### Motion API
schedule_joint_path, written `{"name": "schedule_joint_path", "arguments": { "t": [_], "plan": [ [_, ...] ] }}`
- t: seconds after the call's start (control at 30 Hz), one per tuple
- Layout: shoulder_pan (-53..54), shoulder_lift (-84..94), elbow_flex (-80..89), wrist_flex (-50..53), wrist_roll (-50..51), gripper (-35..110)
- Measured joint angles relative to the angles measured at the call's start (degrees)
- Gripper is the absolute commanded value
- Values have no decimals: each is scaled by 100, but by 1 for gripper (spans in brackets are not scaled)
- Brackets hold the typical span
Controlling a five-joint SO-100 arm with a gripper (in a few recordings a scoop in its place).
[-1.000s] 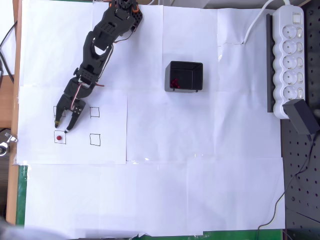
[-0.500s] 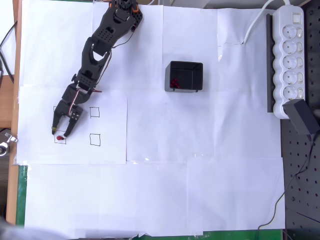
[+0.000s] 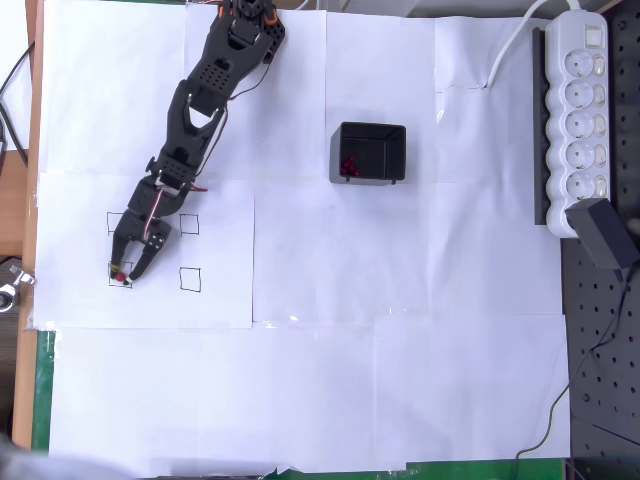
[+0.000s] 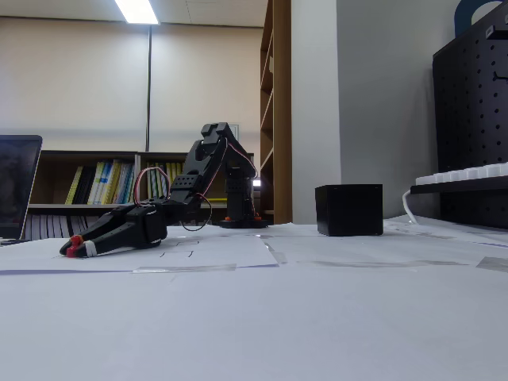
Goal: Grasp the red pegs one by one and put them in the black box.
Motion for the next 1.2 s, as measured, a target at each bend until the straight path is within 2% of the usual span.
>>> {"name": "schedule_joint_path", "arguments": {
  "t": [0.17, 0.27, 0.37, 0.4, 0.47, 0.5, 0.53, 0.6, 0.63, 0.73, 0.8, 0.87, 1.2],
  "plan": [
    [0, -9, 79, 246, 0, 0],
    [9, -378, 167, 1187, 167, 0],
    [9, -1169, 360, 3463, 264, 0],
    [-44, -1679, 299, 4658, 185, 0],
    [-193, -2338, 281, 6302, 70, 0],
    [-457, -2918, 264, 7752, -114, 0],
    [-624, -3261, 264, 8481, -193, 0],
    [-1468, -4491, 466, 10802, -668, 0],
    [-1942, -4992, 624, 11584, -923, 0],
    [-3709, -5748, 1521, 13157, -1960, 0],
    [-4860, -5836, 2268, 13447, -2522, 0],
    [-5511, -5836, 2461, 13526, -2646, 0],
    [-6671, -4280, 1169, 12164, -2654, 0]
  ]
}}
